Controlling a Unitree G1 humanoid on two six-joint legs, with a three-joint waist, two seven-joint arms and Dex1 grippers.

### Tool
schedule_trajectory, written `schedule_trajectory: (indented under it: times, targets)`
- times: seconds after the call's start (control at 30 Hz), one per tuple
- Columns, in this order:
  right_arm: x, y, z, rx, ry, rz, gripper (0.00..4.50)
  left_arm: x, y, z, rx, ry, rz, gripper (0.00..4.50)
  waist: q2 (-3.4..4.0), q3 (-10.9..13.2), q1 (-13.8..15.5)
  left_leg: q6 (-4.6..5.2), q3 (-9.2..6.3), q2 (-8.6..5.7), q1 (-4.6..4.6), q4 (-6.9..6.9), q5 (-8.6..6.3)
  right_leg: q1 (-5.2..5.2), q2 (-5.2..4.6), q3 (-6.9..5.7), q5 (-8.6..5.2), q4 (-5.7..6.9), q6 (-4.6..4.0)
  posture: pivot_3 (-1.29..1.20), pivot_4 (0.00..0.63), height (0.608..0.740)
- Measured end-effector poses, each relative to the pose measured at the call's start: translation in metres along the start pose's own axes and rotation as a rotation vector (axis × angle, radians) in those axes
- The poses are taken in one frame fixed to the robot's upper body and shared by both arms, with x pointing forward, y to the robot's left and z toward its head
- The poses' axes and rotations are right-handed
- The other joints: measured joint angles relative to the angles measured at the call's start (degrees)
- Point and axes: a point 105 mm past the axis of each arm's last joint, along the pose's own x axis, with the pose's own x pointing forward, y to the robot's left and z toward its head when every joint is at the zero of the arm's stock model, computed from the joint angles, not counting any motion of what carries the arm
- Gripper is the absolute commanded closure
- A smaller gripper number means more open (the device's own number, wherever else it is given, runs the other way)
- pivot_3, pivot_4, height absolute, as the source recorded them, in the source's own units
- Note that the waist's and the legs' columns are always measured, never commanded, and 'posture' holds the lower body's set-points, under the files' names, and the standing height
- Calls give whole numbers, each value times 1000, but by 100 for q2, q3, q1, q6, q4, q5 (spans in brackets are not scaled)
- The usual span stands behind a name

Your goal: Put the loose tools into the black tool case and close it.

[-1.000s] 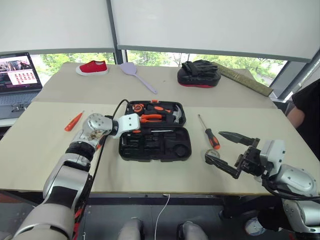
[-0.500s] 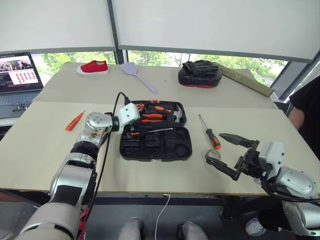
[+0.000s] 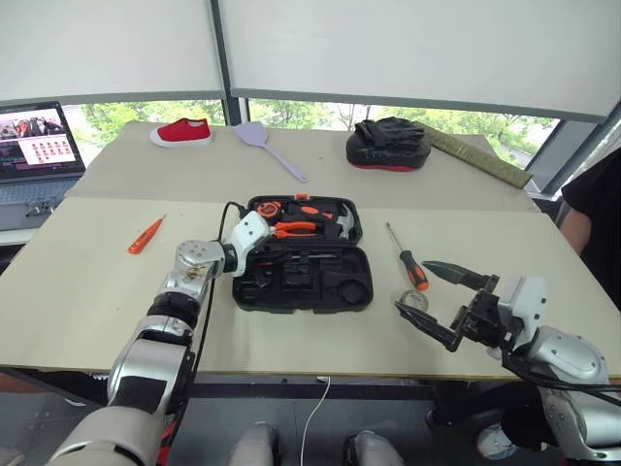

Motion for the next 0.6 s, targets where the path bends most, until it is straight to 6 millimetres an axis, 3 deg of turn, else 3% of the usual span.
schedule_trajectory:
  times: [0.23,0.33,0.43,0.6]
  targets:
    - [1,2,-3,13,-1,-14,0,7,1,0,72,66,30,4485,19,-14,31,0,0,1,19,0,0,13,0,2,-1,1,0,0,150,740]
    - [0,0,-4,26,0,-47,0,5,0,4,9,-25,46,3892,22,-15,31,-1,-2,2,18,0,0,7,0,2,-1,3,-1,0,150,740]
    - [-11,-4,-8,40,17,-124,0,-11,-3,11,-79,-201,22,2848,19,-14,19,0,-5,4,-2,0,0,-8,1,3,1,3,-4,0,150,740]
    - [-49,-11,-27,89,114,-286,0,-65,3,38,9,-419,-16,935,22,-15,17,7,0,3,2,-1,-5,-1,1,3,17,-2,-36,0,150,740]
